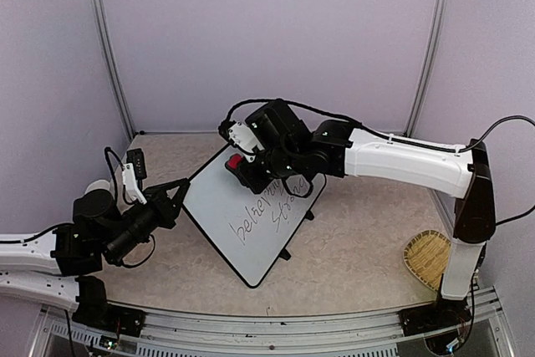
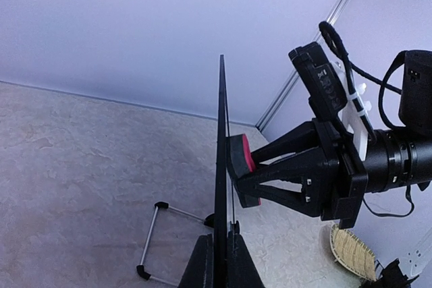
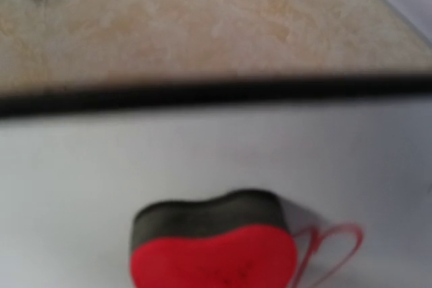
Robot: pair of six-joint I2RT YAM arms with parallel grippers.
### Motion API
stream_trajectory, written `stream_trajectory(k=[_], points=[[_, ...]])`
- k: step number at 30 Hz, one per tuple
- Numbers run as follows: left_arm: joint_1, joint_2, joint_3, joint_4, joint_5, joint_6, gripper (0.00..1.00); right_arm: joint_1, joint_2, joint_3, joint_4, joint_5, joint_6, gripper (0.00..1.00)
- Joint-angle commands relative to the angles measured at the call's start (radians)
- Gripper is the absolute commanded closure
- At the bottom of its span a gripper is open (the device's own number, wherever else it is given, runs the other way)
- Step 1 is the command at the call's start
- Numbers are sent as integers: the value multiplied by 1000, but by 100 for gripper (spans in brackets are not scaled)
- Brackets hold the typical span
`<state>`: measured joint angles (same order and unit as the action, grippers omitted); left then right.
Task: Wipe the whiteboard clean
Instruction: Erase the whiteboard at the center of the board.
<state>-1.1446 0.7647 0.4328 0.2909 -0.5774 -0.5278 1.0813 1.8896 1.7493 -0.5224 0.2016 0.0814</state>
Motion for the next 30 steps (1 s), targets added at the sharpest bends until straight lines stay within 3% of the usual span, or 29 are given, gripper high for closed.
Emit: stream_trajectory(k=[1,7,30], points=[[-32,17,-38,-91,175,19,100,-14,49,87,60,13,-21,85],[-32,7,-39,-98,170,21,100,-24,65,82,47,7,-19,85],[-32,7,-28,-105,172,24,100,-24,-51,-272,124,-28,36,86]])
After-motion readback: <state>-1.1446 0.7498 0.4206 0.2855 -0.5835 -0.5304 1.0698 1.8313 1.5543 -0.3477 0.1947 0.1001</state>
